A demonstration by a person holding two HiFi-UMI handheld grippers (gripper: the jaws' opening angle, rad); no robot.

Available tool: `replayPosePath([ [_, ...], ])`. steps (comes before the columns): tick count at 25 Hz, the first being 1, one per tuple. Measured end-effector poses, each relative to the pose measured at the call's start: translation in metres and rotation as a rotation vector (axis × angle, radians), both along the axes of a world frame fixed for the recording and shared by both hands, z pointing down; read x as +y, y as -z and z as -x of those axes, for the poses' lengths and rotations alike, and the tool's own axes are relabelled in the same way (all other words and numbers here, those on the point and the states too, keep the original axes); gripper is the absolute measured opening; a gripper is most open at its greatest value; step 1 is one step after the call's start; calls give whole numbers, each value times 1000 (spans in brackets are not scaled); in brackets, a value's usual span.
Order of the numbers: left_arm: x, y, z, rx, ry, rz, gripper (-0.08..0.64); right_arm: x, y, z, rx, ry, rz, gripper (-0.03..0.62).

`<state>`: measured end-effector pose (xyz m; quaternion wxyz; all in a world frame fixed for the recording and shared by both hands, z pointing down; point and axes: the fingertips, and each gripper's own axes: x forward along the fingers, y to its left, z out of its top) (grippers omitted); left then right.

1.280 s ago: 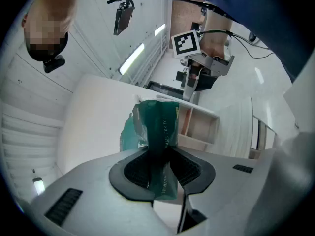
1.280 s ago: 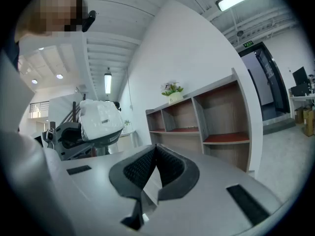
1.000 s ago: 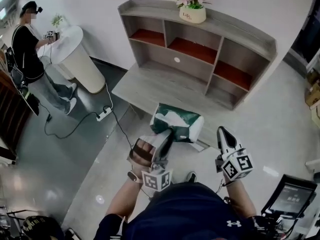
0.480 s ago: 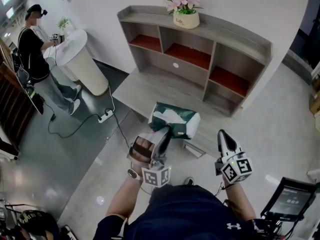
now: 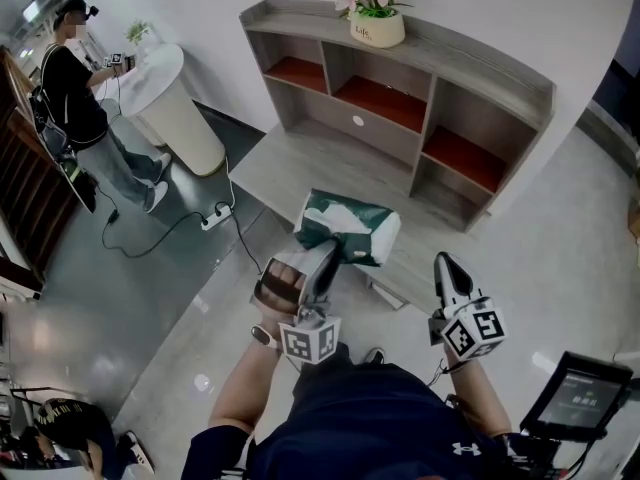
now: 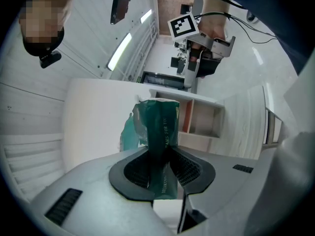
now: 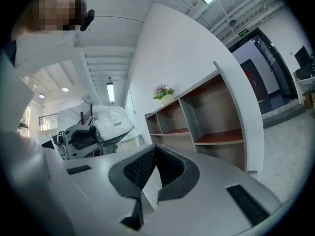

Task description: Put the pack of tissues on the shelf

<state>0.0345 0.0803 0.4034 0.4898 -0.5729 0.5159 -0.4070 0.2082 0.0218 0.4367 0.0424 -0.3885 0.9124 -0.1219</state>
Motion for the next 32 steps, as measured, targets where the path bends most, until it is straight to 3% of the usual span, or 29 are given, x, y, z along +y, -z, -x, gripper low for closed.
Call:
replayPosePath([
  [9, -38, -3, 16, -14, -51, -3, 117, -32, 3, 7, 10, -47, -8, 9],
  [32, -174, -2, 124, -5, -220, 23, 118, -117, 4, 97, 96, -235, 23, 9],
])
